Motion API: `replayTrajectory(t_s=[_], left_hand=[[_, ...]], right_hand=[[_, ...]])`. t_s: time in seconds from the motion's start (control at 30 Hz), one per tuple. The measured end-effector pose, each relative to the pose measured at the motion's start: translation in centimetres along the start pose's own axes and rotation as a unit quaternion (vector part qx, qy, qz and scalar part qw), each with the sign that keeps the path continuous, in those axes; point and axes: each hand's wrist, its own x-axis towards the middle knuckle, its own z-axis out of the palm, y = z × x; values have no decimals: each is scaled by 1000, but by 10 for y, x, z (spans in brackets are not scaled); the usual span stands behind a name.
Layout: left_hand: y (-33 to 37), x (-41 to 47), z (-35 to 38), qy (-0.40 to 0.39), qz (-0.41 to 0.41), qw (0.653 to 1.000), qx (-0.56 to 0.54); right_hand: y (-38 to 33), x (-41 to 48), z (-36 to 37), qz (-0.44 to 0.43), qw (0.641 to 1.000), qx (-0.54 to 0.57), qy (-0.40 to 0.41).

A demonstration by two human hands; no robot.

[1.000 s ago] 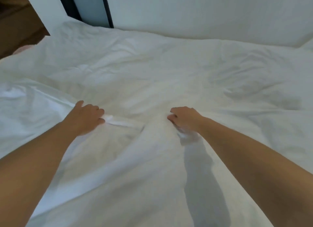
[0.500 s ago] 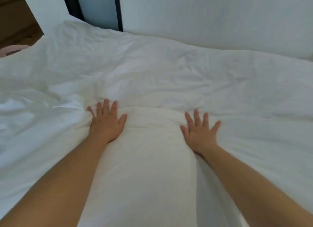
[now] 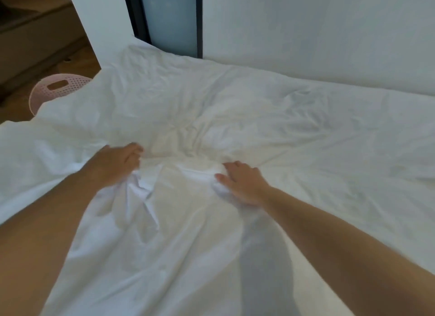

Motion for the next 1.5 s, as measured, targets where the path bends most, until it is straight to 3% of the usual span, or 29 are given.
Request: replayTrajectory(t_s=[0.1, 0.17, 0.27, 0.3, 0.37, 0.43, 0.53, 0.63, 0.73, 0.93, 1.23, 1.5], left_hand=[[-35, -13, 28, 17, 31, 988, 152], [-36, -1, 24, 90, 32, 976, 197], [-50, 42, -11, 195, -125, 945, 231], [-53, 50, -11, 193, -175, 936, 237], [-49, 57, 17, 127, -223, 946, 198], [-42, 57, 57, 92, -215, 959, 159], [-35, 77, 58, 108, -230, 964, 77], [-2, 117, 52, 84, -185, 979, -7], [61, 168, 68, 60, -97, 993, 0], [131, 274, 81, 133, -5, 991, 13], [164, 461, 62, 167, 41, 984, 46], [167, 557, 43, 171, 89, 980, 56]], right_hand=[[-20, 15, 15, 9, 1000, -13, 6], [-13, 23, 9, 12, 998, -23, 58], [-3, 49, -10, 25, 974, -61, 215], [0, 55, -9, 34, 964, -90, 246], [5, 57, 10, 46, 964, -145, 220], [10, 56, 33, 50, 976, -150, 148], [28, 82, 27, 53, 984, -122, 119], [45, 118, 8, 96, 984, -101, 109], [66, 153, 1, 132, 980, -91, 119], [126, 241, -33, 162, 969, -109, 152], [199, 379, -78, 179, 947, -127, 234], [236, 451, -111, 190, 926, -133, 296]])
